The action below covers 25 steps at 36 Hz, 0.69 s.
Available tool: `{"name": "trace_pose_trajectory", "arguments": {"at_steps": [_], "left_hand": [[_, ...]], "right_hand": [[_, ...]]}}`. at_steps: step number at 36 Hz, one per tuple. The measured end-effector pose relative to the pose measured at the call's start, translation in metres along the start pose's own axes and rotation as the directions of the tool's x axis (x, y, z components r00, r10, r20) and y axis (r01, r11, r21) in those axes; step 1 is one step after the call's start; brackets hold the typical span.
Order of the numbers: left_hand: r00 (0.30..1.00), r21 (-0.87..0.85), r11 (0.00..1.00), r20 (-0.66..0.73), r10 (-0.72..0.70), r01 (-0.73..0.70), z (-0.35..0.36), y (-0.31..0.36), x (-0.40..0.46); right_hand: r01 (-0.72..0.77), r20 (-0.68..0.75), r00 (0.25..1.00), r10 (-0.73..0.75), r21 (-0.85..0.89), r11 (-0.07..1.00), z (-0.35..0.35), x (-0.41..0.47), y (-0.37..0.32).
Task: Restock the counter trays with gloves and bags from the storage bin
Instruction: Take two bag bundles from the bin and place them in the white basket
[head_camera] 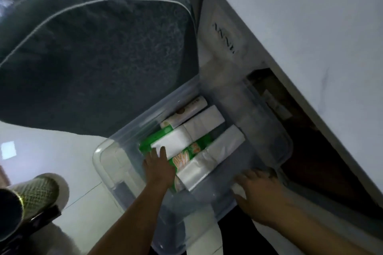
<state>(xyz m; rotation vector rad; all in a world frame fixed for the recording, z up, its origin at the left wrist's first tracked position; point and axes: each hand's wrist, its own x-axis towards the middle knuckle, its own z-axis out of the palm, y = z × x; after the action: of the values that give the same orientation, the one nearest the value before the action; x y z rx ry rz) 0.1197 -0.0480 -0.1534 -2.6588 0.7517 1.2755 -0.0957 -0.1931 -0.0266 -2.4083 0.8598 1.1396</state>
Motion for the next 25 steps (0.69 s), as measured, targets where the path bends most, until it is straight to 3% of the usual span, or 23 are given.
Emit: {"name": "trace_pose_trajectory", "arguments": {"at_steps": [6,13,19,25], "left_hand": [[0.991,0.060,0.994,-0.095,0.098,-0.092,0.024,0.004,0.048],[0.971,0.172,0.980,-0.197,0.132,-0.098,0.032,0.009,0.066],[0.988,0.106,0.994,-0.145,0.051,-0.036,0.009,0.024,0.068],[0.990,-0.044,0.999,0.136,0.035,-0.030,-0.010,0.021,0.064]], "right_hand": [[-0.012,-0.196,0.980,0.018,0.029,0.999,0.008,0.005,-0.005],[-0.120,-0.117,0.982,0.149,0.221,0.968,0.020,0.013,-0.016],[-0.152,-0.008,0.988,0.156,0.194,0.969,0.021,0.019,-0.020],[-0.158,0.018,0.987,0.158,0.247,0.956,0.011,0.018,-0.023]]}}
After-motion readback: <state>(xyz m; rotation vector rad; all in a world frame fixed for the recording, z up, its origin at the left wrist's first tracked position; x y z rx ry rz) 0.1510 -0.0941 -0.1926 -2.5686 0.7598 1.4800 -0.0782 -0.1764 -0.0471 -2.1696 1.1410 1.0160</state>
